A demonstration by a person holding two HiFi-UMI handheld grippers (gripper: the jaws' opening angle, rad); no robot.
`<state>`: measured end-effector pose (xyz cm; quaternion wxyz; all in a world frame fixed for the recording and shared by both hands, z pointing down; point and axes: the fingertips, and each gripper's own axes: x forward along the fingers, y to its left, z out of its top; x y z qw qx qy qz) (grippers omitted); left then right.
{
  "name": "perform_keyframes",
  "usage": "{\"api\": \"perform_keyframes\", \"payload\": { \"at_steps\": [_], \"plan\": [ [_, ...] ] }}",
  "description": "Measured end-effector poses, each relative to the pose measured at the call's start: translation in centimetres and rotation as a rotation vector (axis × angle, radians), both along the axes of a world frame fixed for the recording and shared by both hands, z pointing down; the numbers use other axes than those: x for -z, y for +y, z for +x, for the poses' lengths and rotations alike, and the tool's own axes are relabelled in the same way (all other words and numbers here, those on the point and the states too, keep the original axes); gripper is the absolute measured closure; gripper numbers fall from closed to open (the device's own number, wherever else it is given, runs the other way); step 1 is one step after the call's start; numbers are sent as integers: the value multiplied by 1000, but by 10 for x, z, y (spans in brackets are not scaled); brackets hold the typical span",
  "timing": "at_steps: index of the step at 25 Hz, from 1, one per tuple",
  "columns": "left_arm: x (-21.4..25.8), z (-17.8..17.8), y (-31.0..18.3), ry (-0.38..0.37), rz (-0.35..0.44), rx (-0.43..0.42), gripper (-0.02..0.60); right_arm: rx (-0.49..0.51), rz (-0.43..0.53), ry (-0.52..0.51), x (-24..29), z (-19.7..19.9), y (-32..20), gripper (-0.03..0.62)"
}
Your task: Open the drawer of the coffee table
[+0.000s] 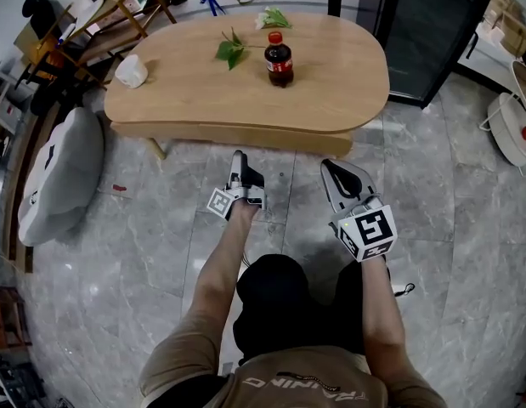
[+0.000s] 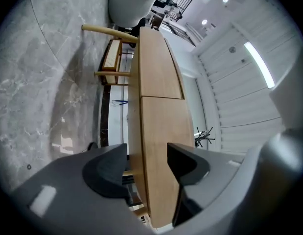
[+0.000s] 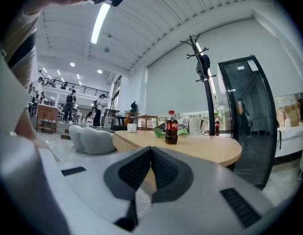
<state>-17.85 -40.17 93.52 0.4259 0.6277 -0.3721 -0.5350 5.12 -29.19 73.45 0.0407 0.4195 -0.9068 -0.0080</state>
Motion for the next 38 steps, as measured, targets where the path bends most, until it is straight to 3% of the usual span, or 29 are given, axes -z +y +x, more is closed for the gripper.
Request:
{"api": "perform_keyframes", "payload": {
  "at_steps": [4,11,25,38],
  "plan": [
    [15,17,-17,-5,78,-39,344,-22,-11,-9,-2,4,-6,591],
    [33,14,-34,132,223,-37,341,-17,-41,38,-20,8,-2,591],
    [33,17,-30,166,216,-77,356,4,-15,14,-8,5,9,591],
    [31,10,22,175,254,-90,385,19,-22,-9,-5,-1,16,590]
  ]
}}
